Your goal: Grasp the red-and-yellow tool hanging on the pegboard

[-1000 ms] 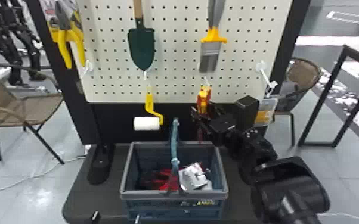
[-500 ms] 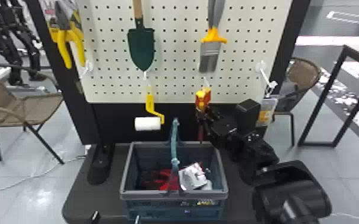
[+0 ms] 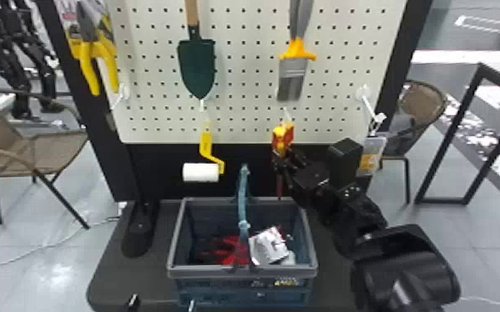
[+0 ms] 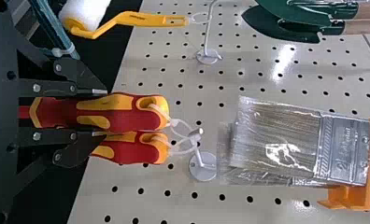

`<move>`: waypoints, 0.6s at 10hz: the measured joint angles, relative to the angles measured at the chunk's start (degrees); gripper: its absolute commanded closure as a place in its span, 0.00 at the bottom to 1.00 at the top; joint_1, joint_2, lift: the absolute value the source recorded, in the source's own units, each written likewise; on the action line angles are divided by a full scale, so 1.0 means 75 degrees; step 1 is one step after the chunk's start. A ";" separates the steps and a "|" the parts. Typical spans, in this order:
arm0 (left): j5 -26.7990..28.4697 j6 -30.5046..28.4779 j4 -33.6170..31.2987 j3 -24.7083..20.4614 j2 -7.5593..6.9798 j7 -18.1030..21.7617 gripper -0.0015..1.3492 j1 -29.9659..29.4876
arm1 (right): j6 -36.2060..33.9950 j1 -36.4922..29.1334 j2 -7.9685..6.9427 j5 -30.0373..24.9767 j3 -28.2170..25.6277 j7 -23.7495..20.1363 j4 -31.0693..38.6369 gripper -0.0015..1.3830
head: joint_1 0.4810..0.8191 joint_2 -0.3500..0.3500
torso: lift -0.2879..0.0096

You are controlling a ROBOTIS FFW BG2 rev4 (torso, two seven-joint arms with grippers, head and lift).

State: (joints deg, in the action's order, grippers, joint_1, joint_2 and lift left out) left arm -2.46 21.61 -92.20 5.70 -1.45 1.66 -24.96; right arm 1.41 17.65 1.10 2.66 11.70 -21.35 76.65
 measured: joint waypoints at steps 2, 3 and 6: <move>-0.0005 -0.0001 0.0000 -0.0003 -0.0004 0.0000 0.11 -0.0001 | 0.0000 0.0004 -0.0035 -0.0030 0.0001 0.0040 -0.0021 0.93 | 0.20 0.50 | 0.63; -0.0010 0.0000 0.0000 0.0000 -0.0012 0.0000 0.11 -0.0001 | 0.0000 0.0004 -0.0040 -0.0040 0.0001 0.0047 -0.0027 0.93 | 0.20 0.50 | 0.63; -0.0023 0.0001 0.0000 0.0001 -0.0016 0.0001 0.11 -0.0012 | 0.0000 -0.0010 -0.0041 -0.0061 -0.0001 0.0098 -0.0012 0.93 | 0.20 0.50 | 0.63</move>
State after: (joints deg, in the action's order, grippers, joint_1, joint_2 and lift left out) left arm -2.63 21.62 -92.20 5.71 -1.56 1.67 -25.05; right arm 1.41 17.57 0.79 2.20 11.69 -20.62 76.56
